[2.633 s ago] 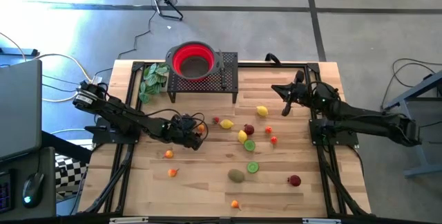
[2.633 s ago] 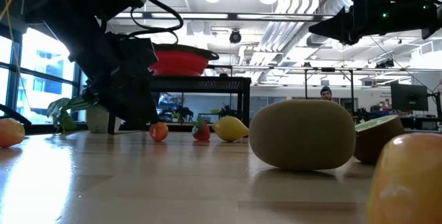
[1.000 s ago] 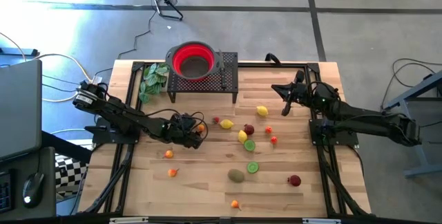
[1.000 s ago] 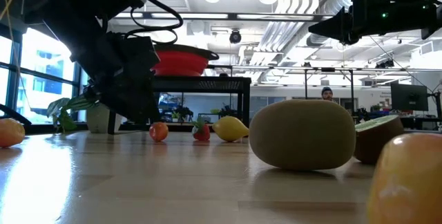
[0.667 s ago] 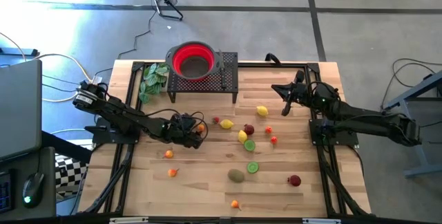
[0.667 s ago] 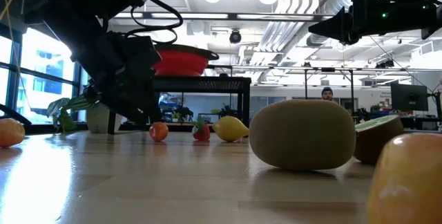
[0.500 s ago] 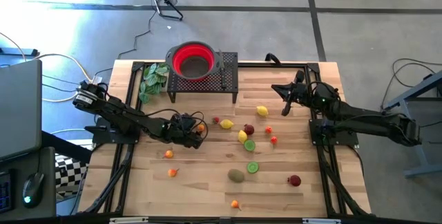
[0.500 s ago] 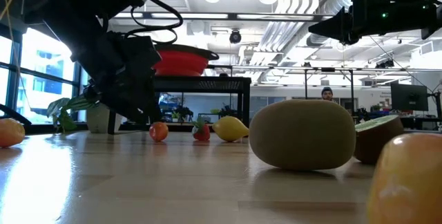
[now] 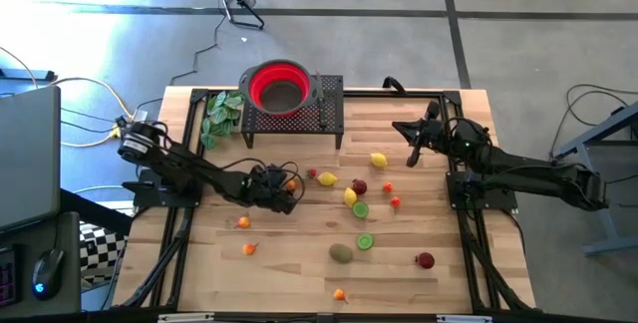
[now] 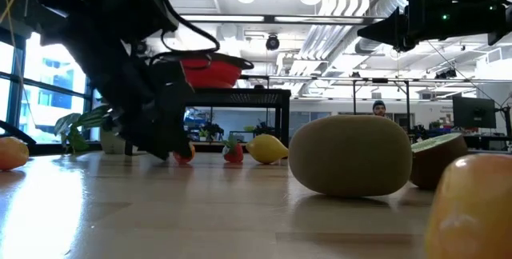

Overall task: Pick & Place Fruit
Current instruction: Put the orange pear into the red strainer bowl on the shelf

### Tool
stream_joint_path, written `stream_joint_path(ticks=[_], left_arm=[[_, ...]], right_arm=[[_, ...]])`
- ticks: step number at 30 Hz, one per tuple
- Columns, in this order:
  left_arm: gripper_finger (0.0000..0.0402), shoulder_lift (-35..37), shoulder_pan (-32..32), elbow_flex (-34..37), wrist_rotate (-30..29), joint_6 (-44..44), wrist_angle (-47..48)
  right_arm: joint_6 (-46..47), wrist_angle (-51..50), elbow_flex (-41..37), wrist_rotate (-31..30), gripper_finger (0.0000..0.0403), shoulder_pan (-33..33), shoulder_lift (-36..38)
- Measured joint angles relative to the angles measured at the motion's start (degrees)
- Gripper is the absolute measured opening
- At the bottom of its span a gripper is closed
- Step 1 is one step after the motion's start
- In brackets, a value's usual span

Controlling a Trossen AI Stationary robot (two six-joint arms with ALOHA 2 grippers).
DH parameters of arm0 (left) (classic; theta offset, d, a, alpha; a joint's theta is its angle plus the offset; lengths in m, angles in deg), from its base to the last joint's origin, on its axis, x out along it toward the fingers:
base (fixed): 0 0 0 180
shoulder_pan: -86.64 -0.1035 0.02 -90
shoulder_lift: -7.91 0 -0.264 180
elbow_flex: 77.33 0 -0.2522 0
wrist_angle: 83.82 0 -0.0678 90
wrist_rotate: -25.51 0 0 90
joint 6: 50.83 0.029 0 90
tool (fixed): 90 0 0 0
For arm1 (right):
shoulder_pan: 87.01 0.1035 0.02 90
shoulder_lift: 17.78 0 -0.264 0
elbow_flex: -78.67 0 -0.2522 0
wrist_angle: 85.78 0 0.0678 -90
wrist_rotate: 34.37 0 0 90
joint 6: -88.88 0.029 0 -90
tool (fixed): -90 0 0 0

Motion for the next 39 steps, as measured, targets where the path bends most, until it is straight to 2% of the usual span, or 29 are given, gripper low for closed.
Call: stream_joint_path(ticks=[5, 12, 28, 39], left_arm=[[0.0299, -0.82, -0.28, -0.04, 0.15, 0.31, -2.59], [0.0299, -0.82, -0.28, -0.04, -1.9, 0.41, -1.9], [0.0297, -0.82, -0.28, -0.02, -1.88, 0.41, -1.9], [0.0225, -0.82, -0.28, 0.0, -1.86, 0.41, -1.92]], right_arm=[[0.0, 0.0, 0.02, 0.02, 0.0003, 0.02, 0.0], [0.0, 0.0, 0.02, 0.02, 0.0003, 0.02, 0.0], [0.0, -0.03, 0.02, 0.02, 0.0003, 0.02, 0.0], [0.0, -0.03, 0.02, 0.02, 0.0003, 0.02, 0.0]])
